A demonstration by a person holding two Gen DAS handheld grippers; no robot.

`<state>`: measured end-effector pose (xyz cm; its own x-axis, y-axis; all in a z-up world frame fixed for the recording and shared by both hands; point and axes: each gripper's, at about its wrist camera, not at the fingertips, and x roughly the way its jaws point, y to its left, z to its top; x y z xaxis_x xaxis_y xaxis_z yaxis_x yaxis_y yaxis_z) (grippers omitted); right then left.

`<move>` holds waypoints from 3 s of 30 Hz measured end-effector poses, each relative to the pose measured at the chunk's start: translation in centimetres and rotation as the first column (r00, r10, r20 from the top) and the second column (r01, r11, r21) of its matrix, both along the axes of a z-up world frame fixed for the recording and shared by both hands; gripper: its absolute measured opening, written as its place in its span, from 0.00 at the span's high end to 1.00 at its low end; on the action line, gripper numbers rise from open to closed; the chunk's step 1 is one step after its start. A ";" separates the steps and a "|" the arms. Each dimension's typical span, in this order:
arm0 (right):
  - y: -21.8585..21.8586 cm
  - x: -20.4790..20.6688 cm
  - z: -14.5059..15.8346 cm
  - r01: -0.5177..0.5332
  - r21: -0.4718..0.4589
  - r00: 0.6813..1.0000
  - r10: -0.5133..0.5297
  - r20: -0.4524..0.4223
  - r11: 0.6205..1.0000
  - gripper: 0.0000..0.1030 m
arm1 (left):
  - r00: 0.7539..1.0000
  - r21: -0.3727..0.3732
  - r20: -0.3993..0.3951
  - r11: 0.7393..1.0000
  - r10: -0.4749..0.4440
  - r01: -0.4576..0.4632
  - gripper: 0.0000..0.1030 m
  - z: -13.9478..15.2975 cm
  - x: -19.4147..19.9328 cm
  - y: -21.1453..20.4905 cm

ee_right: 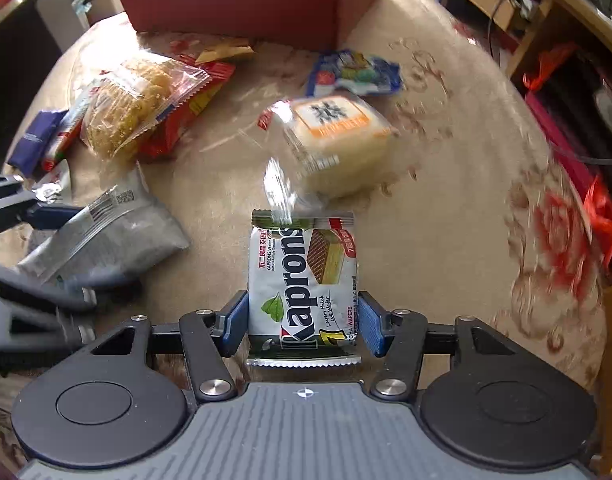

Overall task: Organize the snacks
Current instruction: 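Grasp the Kapronsi wafer pack with the right tool while the left tool grasps the silver-grey bag, then carry both packs into the red box and open both tools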

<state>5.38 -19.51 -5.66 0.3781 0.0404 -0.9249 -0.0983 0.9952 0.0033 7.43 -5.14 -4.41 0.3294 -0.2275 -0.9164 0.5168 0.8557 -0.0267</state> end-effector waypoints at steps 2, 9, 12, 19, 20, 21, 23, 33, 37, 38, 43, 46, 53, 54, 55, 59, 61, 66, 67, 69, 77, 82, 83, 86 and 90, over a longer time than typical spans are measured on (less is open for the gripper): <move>0.2 -0.4 0.0 -0.013 -0.011 1.000 0.014 0.006 1.000 0.38 | 0.999 -0.018 -0.013 0.999 0.051 -0.051 0.58 0.1 0.1 0.5; 0.0 -2.0 2.4 -0.019 0.033 0.996 0.016 0.090 0.999 0.38 | 0.988 -0.036 -0.001 0.988 0.153 -0.153 0.63 0.7 -1.2 0.9; -0.3 -2.8 3.8 -0.021 0.061 0.992 0.013 0.127 0.998 0.38 | 0.980 -0.065 0.001 0.978 0.197 -0.196 0.63 1.5 -1.6 1.3; -0.5 -2.2 5.9 -0.022 0.126 0.981 -0.003 0.196 0.992 0.38 | 0.977 -0.114 0.027 0.972 0.210 -0.206 0.63 4.3 -1.3 1.6; -0.5 -2.1 5.8 -0.024 0.130 0.981 -0.002 0.195 0.991 0.38 | 0.978 -0.130 0.018 0.970 0.209 -0.205 0.63 4.4 -1.1 1.8; -0.4 -2.0 5.8 -0.025 0.132 0.981 -0.001 0.192 0.991 0.38 | 0.977 -0.144 0.006 0.967 0.212 -0.209 0.63 4.3 -0.8 2.0; -0.2 -1.9 5.6 -0.028 0.135 0.983 0.002 0.184 0.990 0.38 | 0.977 -0.173 -0.027 0.961 0.213 -0.215 0.63 4.2 -0.6 2.4; -1.4 -3.8 6.1 0.001 0.190 0.983 -0.036 0.182 0.982 0.38 | 0.980 -0.250 -0.102 0.949 0.172 -0.192 0.64 4.6 -3.0 3.4; -1.5 -3.8 6.4 0.006 0.194 0.981 -0.044 0.191 0.981 0.38 | 0.985 -0.268 -0.090 0.949 0.145 -0.164 0.64 5.2 -3.9 3.3; -1.5 -3.8 6.3 0.007 0.195 0.981 -0.045 0.190 0.981 0.38 | 0.985 -0.261 -0.097 0.952 0.140 -0.161 0.64 4.9 -4.1 3.2; -1.8 -3.9 6.1 0.021 0.205 0.980 -0.061 0.190 0.978 0.38 | 0.944 -0.387 -0.307 0.890 0.121 -0.240 0.64 2.9 -3.0 3.6; -2.7 -3.9 6.1 0.048 0.220 0.976 -0.092 0.195 0.974 0.38 | 0.948 -0.406 -0.285 0.878 0.142 -0.253 0.64 3.6 -2.5 3.3; -3.1 -2.4 7.2 0.055 0.239 0.965 -0.112 0.236 0.970 0.38 | 0.970 -0.421 -0.122 0.874 0.208 -0.241 0.64 7.5 0.0 3.1; -2.9 -1.9 7.5 0.048 0.237 0.964 -0.107 0.244 0.970 0.38 | 0.971 -0.419 -0.096 0.876 0.220 -0.240 0.64 8.0 0.6 3.0; -2.7 -1.3 7.7 0.041 0.234 0.962 -0.102 0.254 0.971 0.38 | 0.971 -0.418 -0.072 0.876 0.230 -0.238 0.64 8.4 1.2 2.9; -2.1 1.7 9.0 0.027 0.236 0.951 -0.097 0.294 0.971 0.38 | 0.961 -0.419 -0.013 0.872 0.275 -0.255 0.64 9.6 4.1 2.9; -1.7 3.5 9.4 0.021 0.231 0.947 -0.094 0.308 0.973 0.38 | 0.953 -0.426 0.010 0.863 0.304 -0.271 0.64 9.9 5.9 3.1; -0.8 8.8 10.4 0.010 0.224 0.937 -0.087 0.339 0.975 0.38 | 0.928 -0.430 0.088 0.855 0.361 -0.291 0.64 11.2 11.7 3.3; -0.7 9.7 10.6 0.008 0.221 0.934 -0.087 0.347 0.975 0.38 | 0.922 -0.431 0.106 0.853 0.371 -0.294 0.64 11.5 12.9 3.2; -0.4 11.9 11.0 0.007 0.216 0.927 -0.088 0.364 0.976 0.38 | 0.910 -0.436 0.134 0.848 0.392 -0.301 0.64 12.0 15.4 3.2; 0.1 19.1 9.6 0.015 0.213 0.925 -0.094 0.368 0.977 0.38 | 0.870 -0.426 0.204 0.841 0.448 -0.334 0.64 10.8 23.5 2.6; 1.8 21.7 7.7 -0.023 0.198 0.937 -0.048 0.346 0.980 0.38 | 0.868 -0.412 0.177 0.836 0.464 -0.363 0.64 7.9 26.5 2.9; 2.1 22.2 7.3 -0.032 0.196 0.939 -0.038 0.341 0.980 0.38 | 0.868 -0.405 0.172 0.836 0.466 -0.369 0.64 7.2 26.8 2.9; 3.1 23.2 5.9 -0.048 0.186 0.948 -0.014 0.319 0.981 0.38 | 0.869 -0.375 0.140 0.838 0.475 -0.397 0.64 5.1 27.9 3.2; 3.7 23.5 4.6 -0.063 0.155 0.957 0.016 0.290 0.986 0.38 | 0.869 -0.336 0.122 0.844 0.479 -0.418 0.64 3.3 28.3 3.4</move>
